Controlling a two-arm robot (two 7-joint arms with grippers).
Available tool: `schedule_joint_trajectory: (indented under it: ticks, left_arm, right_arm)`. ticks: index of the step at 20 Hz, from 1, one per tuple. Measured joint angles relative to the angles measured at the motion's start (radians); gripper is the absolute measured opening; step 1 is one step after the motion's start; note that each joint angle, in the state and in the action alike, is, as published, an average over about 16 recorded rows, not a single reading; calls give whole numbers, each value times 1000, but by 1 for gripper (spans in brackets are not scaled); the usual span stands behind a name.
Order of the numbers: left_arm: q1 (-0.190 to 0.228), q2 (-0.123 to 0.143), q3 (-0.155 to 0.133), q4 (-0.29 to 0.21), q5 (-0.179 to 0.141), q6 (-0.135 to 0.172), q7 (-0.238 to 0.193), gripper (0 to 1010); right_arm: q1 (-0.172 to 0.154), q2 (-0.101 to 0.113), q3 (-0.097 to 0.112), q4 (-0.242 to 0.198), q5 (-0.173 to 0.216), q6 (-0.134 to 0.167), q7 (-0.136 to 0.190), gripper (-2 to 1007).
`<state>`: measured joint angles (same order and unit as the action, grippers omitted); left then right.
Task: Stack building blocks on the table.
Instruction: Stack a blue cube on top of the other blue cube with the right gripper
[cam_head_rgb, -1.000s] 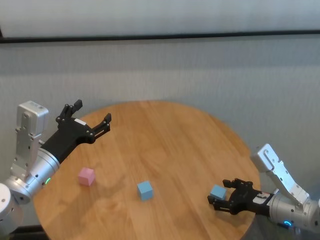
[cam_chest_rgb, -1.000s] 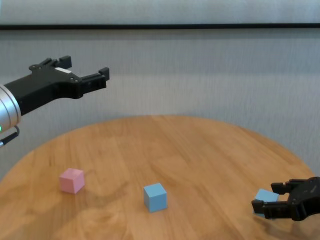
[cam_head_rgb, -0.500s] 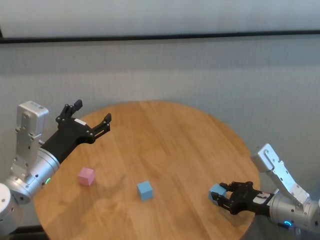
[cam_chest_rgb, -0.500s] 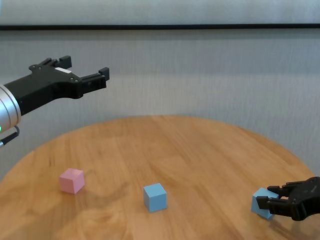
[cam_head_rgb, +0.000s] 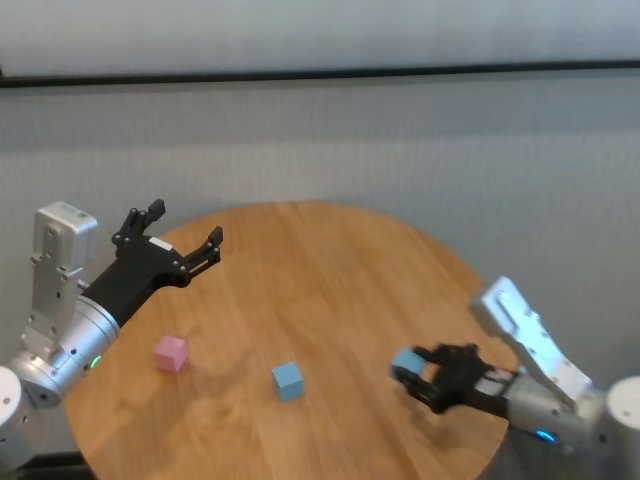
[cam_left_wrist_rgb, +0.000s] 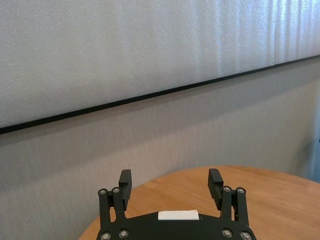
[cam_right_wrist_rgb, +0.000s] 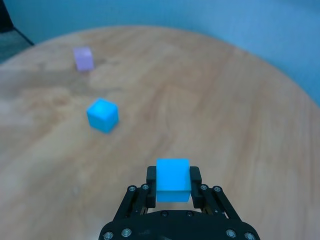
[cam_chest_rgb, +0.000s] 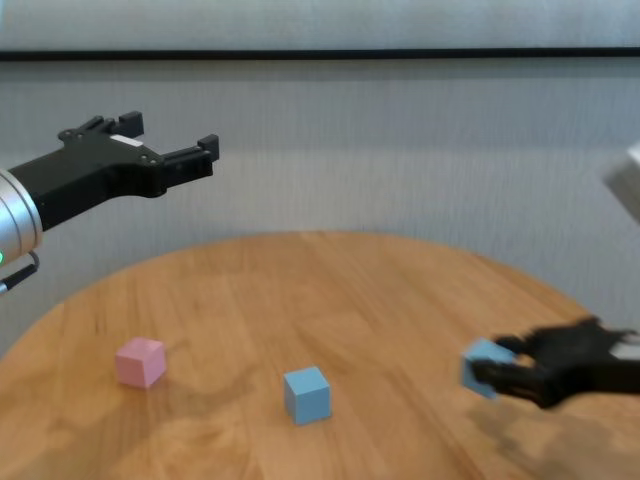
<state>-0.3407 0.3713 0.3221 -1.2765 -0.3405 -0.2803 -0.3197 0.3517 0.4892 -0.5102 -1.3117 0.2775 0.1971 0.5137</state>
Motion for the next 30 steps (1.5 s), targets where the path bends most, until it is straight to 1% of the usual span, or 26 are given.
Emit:
schedule_joint_trajectory:
  ticks: [4, 9, 13, 17, 19, 22, 26, 30]
  left_arm:
    - [0, 0, 0, 0, 0, 0, 0, 1000]
    - [0, 0, 0, 0, 0, 0, 0, 1000]
    - [0, 0, 0, 0, 0, 0, 0, 1000]
    - [0, 0, 0, 0, 0, 0, 0, 1000]
    - [0, 0, 0, 0, 0, 0, 0, 1000]
    - [0, 0, 0, 0, 0, 0, 0, 1000]
    - [0, 0, 0, 0, 0, 0, 0, 1000]
    - [0, 0, 0, 0, 0, 0, 0, 1000]
  right_arm:
    - [12, -38, -19, -38, -30, 24, -22, 369]
    - [29, -94, -46, -73, -63, 80, -44, 369]
    - [39, -135, -66, -82, -81, 130, -54, 369]
    - [44, -172, -80, -79, -97, 177, -70, 369]
    - [45, -188, -83, -73, -104, 194, -77, 369]
    - [45, -210, -84, -62, -111, 207, -87, 369]
    - [45, -235, -78, -44, -118, 215, -100, 369]
    - [44, -254, -66, -28, -123, 217, -111, 369]
